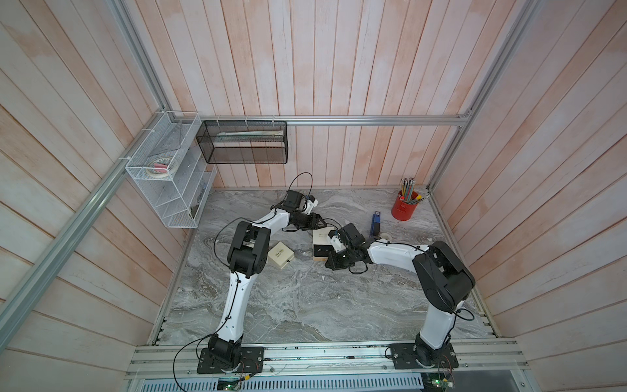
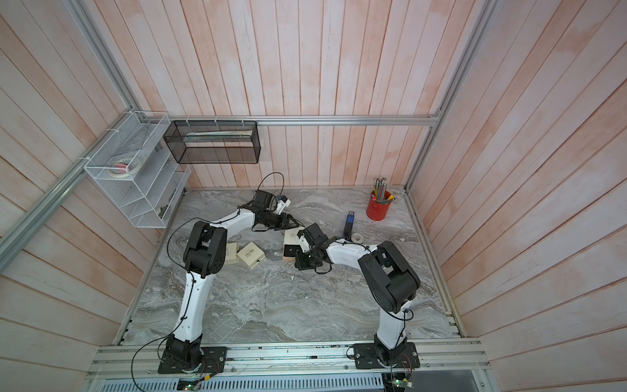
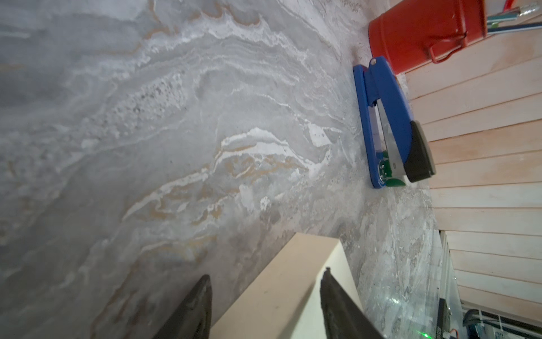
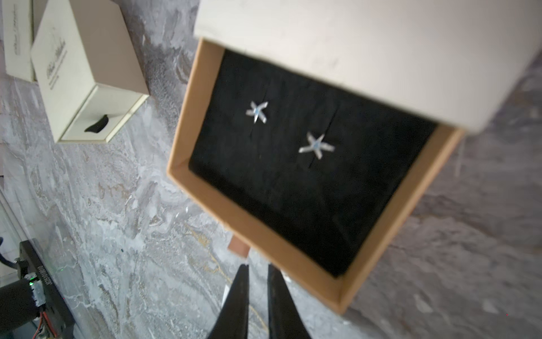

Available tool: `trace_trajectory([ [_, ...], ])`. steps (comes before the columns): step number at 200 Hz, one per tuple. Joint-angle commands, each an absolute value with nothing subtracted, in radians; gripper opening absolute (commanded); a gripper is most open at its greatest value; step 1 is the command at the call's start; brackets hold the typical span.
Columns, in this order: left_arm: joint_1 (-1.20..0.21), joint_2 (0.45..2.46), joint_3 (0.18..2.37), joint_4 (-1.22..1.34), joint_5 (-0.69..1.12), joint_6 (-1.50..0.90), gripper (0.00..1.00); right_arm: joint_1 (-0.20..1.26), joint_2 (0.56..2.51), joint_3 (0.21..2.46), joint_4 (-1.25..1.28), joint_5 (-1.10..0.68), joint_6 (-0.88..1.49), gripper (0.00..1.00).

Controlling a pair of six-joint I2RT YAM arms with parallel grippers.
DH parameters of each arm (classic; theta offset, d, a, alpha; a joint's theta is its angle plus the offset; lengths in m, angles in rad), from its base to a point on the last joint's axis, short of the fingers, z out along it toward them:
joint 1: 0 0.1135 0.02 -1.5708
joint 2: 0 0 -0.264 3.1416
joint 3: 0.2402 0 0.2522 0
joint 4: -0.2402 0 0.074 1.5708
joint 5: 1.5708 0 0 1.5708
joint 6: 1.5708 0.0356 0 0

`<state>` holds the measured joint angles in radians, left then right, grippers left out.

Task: Place the earrings into the drawer-style jewelry box
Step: Close the drawer of the jewelry box.

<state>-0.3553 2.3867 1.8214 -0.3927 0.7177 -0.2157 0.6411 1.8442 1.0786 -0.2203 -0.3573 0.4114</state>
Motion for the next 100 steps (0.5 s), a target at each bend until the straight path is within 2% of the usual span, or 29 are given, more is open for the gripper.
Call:
trace_trajectory([
  [1,-0.353,2.328,1.759,-0.386,0.736,-0.206,0.6,0.625,1.868,1.115,-0.209,-0.32,0.437,0.14],
  [100,-0.36,2.209,1.532,-0.274,0.812,-0.258,0.57,0.603,1.902,1.17,-0.199,-0.286,0.396,0.14],
])
